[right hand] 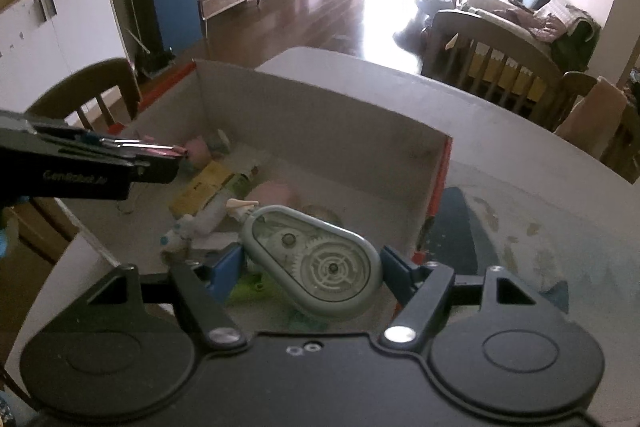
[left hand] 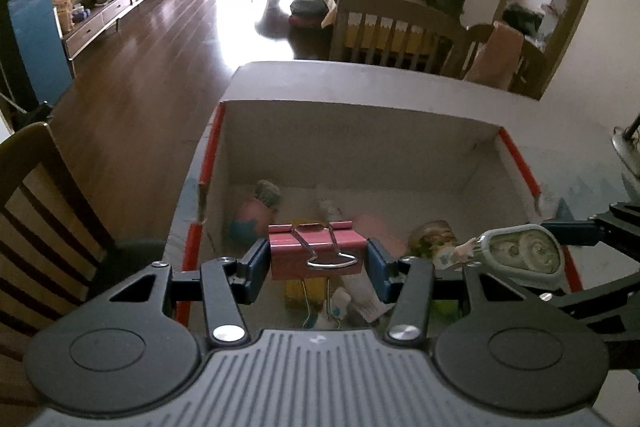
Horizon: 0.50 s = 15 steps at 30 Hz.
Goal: Organize rigid objects
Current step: 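Carry the binder clip with the left gripper while the right carries the tape into the box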
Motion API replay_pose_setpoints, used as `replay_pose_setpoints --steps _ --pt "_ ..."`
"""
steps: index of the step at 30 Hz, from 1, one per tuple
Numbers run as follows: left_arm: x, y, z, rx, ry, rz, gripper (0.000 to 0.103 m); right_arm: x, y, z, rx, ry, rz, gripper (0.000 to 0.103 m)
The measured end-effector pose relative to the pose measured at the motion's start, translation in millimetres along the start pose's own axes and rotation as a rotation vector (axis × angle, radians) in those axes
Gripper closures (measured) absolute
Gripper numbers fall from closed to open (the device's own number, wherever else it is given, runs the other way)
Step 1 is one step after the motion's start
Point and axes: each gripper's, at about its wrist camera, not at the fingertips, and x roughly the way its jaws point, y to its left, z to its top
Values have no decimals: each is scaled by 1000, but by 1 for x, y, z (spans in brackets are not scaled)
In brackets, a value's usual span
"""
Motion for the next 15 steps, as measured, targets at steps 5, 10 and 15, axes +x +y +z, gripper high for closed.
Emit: replay_pose_setpoints --steps 5,10,15 --pt "20 -4 8 27 26 6 52 18 1 5 -16 24 -6 29" --pt "38 -3 9 47 65 10 52 32 0 7 -24 49 -5 29" --pt "50 -2 7 48 87 9 52 41 2 6 -51 63 -1 29"
